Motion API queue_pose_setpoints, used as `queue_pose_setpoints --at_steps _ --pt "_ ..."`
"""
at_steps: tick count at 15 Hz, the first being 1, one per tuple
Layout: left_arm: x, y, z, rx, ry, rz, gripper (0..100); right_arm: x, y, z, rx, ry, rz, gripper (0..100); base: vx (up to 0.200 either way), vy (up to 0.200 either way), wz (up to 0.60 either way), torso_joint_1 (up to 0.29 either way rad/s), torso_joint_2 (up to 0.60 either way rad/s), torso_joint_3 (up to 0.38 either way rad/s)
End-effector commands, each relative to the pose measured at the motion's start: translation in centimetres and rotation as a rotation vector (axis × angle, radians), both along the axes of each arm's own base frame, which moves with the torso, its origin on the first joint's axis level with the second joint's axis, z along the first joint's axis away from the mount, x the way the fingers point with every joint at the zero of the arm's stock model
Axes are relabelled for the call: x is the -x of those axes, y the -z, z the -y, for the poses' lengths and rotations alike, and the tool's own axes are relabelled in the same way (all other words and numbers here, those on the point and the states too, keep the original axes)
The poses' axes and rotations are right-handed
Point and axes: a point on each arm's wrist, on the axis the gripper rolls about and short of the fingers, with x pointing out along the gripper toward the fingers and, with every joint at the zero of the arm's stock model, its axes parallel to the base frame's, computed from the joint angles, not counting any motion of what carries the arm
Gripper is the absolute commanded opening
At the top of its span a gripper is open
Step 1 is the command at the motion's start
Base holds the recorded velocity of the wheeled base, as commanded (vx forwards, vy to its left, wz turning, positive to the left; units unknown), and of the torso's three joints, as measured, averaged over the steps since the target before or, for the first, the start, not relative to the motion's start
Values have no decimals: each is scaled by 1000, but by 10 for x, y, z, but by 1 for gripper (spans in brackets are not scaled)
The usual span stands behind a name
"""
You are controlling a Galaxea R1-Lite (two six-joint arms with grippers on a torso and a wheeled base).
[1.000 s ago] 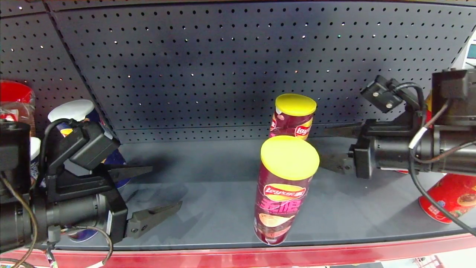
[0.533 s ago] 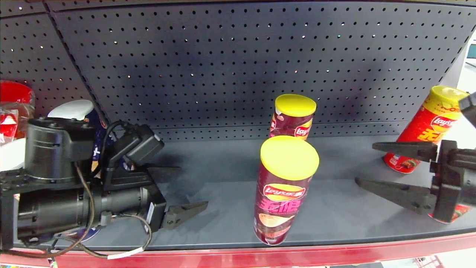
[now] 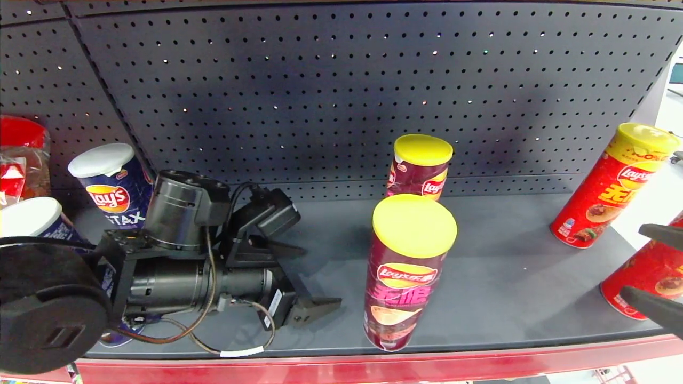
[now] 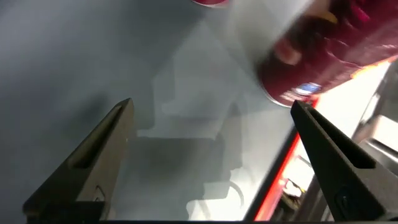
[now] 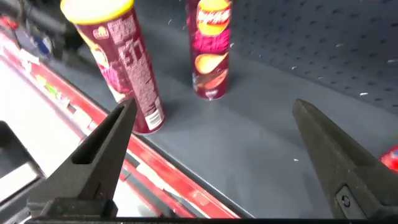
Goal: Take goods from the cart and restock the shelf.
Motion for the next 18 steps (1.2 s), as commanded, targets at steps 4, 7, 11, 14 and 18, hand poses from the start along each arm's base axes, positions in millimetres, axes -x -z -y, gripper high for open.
queue_pose_setpoints --at_steps 4,7,11,14,18 --pt "1 14 12 -42 53 -23 100 12 -6 6 -32 36 48 100 0 0 0 0 0 0" --pt "-3 21 19 -57 65 -37 100 12 -6 6 -33 38 47 100 0 0 0 0 0 0" --pt "-13 22 33 -52 82 -31 100 11 -5 6 -33 38 46 100 0 0 0 0 0 0" --pt "-21 21 41 -43 87 -22 100 11 -5 6 -32 38 43 100 0 0 0 0 0 0" --pt "-19 23 47 -41 112 -29 100 9 -4 5 -42 39 26 100 0 0 0 0 0 0"
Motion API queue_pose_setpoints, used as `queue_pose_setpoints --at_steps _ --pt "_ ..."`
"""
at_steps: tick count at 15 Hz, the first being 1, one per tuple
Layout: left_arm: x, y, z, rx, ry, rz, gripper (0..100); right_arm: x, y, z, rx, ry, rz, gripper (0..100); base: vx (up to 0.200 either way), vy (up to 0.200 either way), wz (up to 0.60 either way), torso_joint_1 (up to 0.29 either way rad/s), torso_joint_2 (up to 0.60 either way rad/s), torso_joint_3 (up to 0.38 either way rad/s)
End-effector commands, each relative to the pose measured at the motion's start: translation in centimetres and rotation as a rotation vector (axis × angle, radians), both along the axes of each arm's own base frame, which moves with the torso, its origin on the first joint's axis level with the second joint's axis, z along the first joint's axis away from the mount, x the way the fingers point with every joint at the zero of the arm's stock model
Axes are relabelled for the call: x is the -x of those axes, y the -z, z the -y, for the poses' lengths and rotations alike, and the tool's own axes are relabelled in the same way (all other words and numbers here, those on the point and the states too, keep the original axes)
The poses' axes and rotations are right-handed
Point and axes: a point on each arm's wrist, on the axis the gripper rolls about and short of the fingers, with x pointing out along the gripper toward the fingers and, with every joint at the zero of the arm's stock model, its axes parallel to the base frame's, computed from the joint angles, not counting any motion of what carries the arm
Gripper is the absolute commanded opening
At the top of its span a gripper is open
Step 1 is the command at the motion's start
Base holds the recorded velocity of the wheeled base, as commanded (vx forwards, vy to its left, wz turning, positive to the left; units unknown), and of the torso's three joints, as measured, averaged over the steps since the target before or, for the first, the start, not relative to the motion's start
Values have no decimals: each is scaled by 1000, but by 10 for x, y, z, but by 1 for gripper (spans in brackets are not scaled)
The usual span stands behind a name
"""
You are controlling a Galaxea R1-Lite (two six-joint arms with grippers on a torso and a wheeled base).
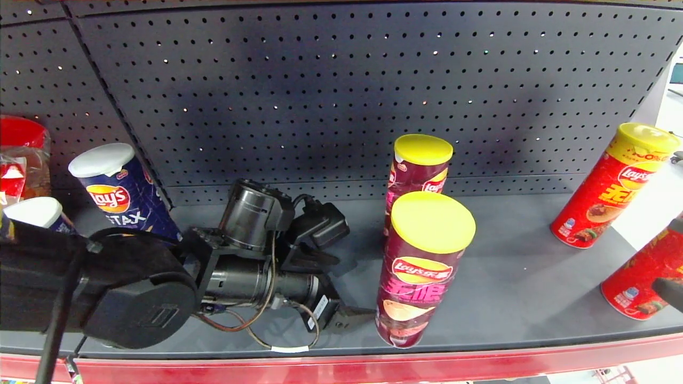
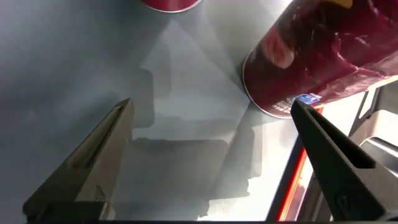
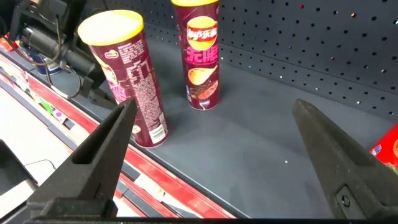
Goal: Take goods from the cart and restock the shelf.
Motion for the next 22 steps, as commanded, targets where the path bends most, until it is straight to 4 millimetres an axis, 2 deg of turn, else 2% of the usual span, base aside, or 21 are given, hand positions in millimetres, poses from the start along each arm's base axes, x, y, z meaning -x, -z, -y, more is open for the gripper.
queue_pose_setpoints --at_steps 1,17,20,22 --pt "1 2 1 -4 5 -4 100 -2 1 -1 0 -1 -9 100 0 0 0 0 0 0" --pt "-3 -1 5 6 3 4 100 -3 2 -1 2 -1 -18 100 0 0 0 0 0 0" --pt "11 -6 -9 5 -9 6 100 -2 4 -1 4 1 -23 100 0 0 0 0 0 0" --pt "20 -33 -45 53 -104 72 100 1 12 1 6 12 -35 100 0 0 0 0 0 0"
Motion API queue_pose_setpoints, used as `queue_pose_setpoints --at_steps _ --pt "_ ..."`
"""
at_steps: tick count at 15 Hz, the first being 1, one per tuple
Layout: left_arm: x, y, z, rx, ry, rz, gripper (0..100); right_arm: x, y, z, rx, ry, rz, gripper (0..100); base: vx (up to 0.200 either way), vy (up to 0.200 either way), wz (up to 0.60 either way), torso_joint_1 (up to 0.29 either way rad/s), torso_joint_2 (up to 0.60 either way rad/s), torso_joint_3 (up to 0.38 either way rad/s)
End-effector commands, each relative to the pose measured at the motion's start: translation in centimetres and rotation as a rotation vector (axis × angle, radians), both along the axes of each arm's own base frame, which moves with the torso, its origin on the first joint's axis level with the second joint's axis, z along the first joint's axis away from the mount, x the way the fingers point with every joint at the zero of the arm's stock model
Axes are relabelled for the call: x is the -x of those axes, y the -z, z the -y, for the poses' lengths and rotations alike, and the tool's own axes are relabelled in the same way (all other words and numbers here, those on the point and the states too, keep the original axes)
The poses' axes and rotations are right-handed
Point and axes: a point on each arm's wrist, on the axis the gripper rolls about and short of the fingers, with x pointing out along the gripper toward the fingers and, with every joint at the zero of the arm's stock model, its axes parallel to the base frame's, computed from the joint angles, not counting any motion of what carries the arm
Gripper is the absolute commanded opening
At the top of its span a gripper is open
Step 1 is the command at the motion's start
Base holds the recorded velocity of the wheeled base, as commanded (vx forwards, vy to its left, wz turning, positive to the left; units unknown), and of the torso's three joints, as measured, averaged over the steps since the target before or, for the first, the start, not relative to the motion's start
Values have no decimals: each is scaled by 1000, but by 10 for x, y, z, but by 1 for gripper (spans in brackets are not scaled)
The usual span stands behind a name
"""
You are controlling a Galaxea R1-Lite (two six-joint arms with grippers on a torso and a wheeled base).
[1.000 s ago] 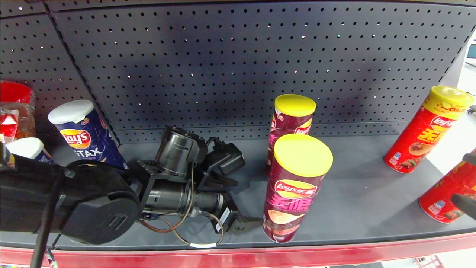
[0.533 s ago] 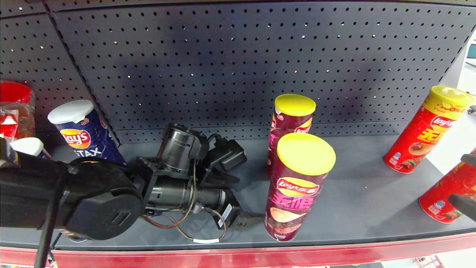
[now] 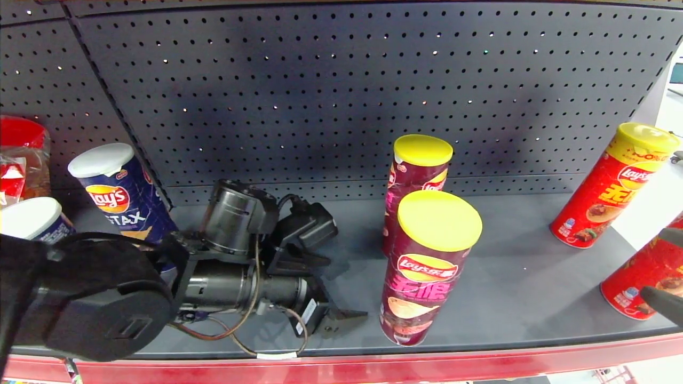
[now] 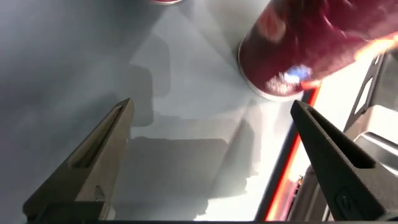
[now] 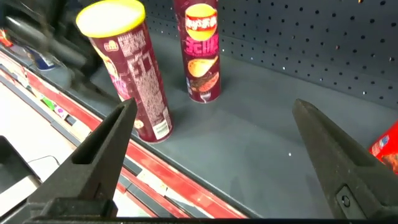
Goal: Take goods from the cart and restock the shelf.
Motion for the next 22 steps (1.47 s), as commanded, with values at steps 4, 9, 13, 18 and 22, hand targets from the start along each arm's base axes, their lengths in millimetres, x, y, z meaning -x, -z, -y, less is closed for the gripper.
queue_pose_setpoints --at_steps 4,9,13,18,22 --pt "61 -57 -89 156 -251 116 100 23 27 8 -1 50 8 100 0 0 0 0 0 0" --pt "106 -58 -103 209 -172 115 100 31 36 12 1 106 22 100 0 0 0 0 0 0" --pt "171 -43 -151 172 -326 161 100 42 55 16 3 227 31 100 0 0 0 0 0 0" --pt "261 -13 -208 127 -720 244 100 63 96 17 -2 545 67 100 0 0 0 0 0 0" --pt "283 2 -200 120 -1004 299 100 57 92 17 -17 398 24 100 0 0 0 0 0 0"
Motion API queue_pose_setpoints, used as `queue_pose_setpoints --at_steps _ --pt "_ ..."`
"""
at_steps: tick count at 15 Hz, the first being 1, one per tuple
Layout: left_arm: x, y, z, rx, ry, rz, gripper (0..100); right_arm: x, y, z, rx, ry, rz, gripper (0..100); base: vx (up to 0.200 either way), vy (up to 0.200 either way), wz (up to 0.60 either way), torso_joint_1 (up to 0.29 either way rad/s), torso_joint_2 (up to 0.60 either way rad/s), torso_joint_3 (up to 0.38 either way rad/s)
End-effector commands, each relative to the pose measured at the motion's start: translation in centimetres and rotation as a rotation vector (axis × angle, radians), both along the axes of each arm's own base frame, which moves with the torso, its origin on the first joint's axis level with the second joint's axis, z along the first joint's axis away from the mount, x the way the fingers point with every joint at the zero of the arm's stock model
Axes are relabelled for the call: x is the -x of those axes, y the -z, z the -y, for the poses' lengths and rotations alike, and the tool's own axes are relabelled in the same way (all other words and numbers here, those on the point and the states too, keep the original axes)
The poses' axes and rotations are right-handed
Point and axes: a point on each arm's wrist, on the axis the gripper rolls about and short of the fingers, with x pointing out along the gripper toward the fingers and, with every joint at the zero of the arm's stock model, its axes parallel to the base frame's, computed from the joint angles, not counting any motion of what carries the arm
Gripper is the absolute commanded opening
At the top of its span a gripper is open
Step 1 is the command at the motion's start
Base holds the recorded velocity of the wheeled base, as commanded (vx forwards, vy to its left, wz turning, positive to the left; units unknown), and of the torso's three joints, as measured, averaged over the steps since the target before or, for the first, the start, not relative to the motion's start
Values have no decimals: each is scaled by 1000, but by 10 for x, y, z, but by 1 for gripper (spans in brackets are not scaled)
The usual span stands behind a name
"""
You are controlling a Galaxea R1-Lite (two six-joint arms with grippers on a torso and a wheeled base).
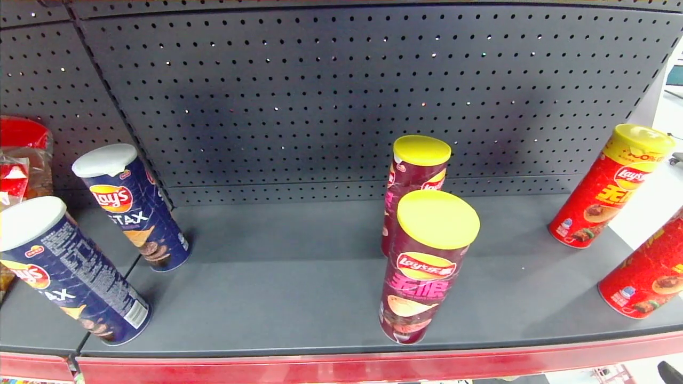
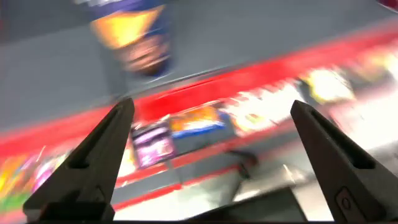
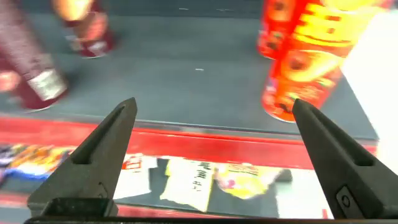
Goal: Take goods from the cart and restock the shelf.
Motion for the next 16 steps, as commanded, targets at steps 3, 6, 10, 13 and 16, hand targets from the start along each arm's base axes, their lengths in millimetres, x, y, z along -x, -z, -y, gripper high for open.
queue_pose_setpoints --at_steps 3,6,10,13,16 --pt "29 25 1 46 -140 82 100 -11 -22 -2 -42 -284 -37 100 0 0 0 0 0 0" --pt "19 37 0 38 -246 85 100 7 17 -2 0 -277 -3 100 0 0 0 0 0 0" --pt "-12 71 1 63 -333 254 100 22 43 9 13 434 -28 100 0 0 0 0 0 0" --pt "-16 74 3 92 -256 300 100 22 44 9 -48 435 -14 100 0 0 0 0 0 0" --pt "-17 74 3 62 -382 272 100 22 50 6 -33 83 -38 100 0 0 0 0 0 0"
